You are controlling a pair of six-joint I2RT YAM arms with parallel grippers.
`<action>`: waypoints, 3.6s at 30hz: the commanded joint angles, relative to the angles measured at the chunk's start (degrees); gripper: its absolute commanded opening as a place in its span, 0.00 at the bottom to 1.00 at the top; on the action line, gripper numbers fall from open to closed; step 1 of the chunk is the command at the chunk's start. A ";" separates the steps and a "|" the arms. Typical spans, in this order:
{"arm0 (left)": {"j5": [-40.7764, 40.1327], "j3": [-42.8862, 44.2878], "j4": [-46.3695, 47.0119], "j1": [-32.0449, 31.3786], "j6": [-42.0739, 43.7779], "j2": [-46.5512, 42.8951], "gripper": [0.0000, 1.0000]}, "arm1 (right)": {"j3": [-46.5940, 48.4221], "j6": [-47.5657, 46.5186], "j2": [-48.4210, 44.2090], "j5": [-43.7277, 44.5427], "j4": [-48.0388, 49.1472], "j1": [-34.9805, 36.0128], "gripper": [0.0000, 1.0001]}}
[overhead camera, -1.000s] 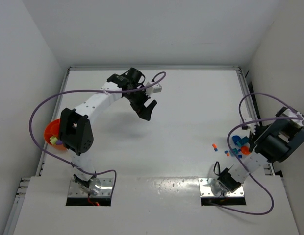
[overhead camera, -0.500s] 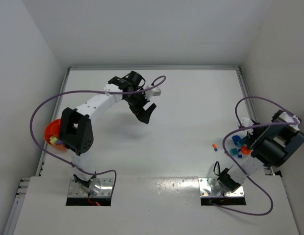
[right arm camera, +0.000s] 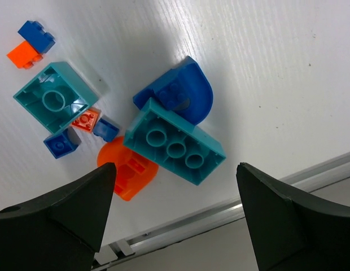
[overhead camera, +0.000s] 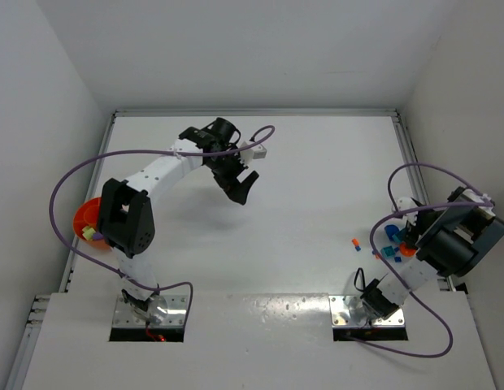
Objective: Sort the legos into containers by color
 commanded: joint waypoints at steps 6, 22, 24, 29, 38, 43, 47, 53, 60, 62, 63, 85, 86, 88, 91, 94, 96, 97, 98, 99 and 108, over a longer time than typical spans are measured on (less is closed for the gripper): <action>0.58 0.74 1.11 0.74 -0.88 -1.87 1.00 | -3.84 -55.29 0.18 -2.41 6.12 0.70 0.88; 1.11 0.74 1.11 1.27 -0.88 -1.35 1.00 | -3.31 -51.70 3.69 -8.38 10.36 2.98 0.42; 1.11 0.74 1.64 1.27 -0.88 -1.35 1.00 | -1.82 -51.69 4.30 -9.18 9.65 4.21 0.37; 1.11 0.21 1.64 1.27 -0.88 -1.35 1.00 | 0.37 -51.16 5.36 -12.86 7.98 6.40 0.19; 1.11 -0.85 2.16 1.80 -0.88 -1.35 1.00 | 3.71 -51.34 4.22 -19.81 2.70 13.00 0.13; 1.11 -0.85 3.21 1.80 -0.88 -1.35 1.00 | 6.08 -50.82 4.75 -22.80 2.09 16.86 0.12; 3.47 -1.46 4.53 3.20 -2.45 -3.36 1.00 | 8.37 -47.23 4.75 -25.34 2.61 21.42 0.09; 16.21 -2.08 10.94 8.30 -12.99 -5.83 1.00 | 9.70 -41.16 3.35 -28.24 5.60 28.29 0.08; 23.52 -13.04 29.47 13.22 -35.65 -10.74 1.00 | 14.70 -25.43 2.02 -28.25 9.30 40.14 0.07; 22.74 -14.64 34.48 13.93 -43.13 -11.28 1.00 | 15.93 -16.22 1.41 -28.25 12.27 42.61 0.07; 21.86 -14.64 37.12 13.93 -44.63 -11.28 1.00 | 15.94 -12.62 0.63 -28.25 14.20 43.75 0.07; 14.39 -17.38 61.23 10.68 -65.84 -5.21 1.00 | 20.07 73.98 -1.76 -28.86 39.27 58.18 0.02; 13.69 -16.24 59.57 9.72 -63.74 -4.60 0.98 | 20.07 74.95 -1.76 -28.86 39.27 58.88 0.02; 11.84 -11.50 55.10 7.69 -55.77 -4.08 0.97 | 20.07 76.45 -2.37 -28.86 39.27 59.50 0.02; 11.04 -10.78 54.54 6.64 -53.79 -4.07 0.90 | 18.84 77.06 -3.07 -27.46 38.74 60.81 0.02; 12.45 -11.39 56.13 6.63 -53.79 -4.59 0.75 | 18.84 77.68 -3.69 -26.84 38.22 61.95 0.02; 14.11 -11.39 56.74 6.63 -53.79 -4.60 0.73 | 18.84 77.68 -3.16 -26.31 37.69 62.57 0.02; 14.12 -11.39 57.27 6.63 -53.79 -4.60 0.73 | 19.36 77.68 -3.16 -26.31 37.68 62.57 0.02; 15.34 -11.39 57.27 6.63 -54.40 -4.60 0.73 | 19.36 77.68 -3.16 -25.71 37.68 62.57 0.02; 15.35 -11.39 57.79 6.63 -54.40 -4.60 0.73 | 19.89 77.68 -2.64 -25.70 37.68 63.10 0.02; 18.95 -11.39 60.43 6.63 -56.33 -4.60 0.78 | 19.89 77.68 -1.58 -23.33 37.68 64.16 0.02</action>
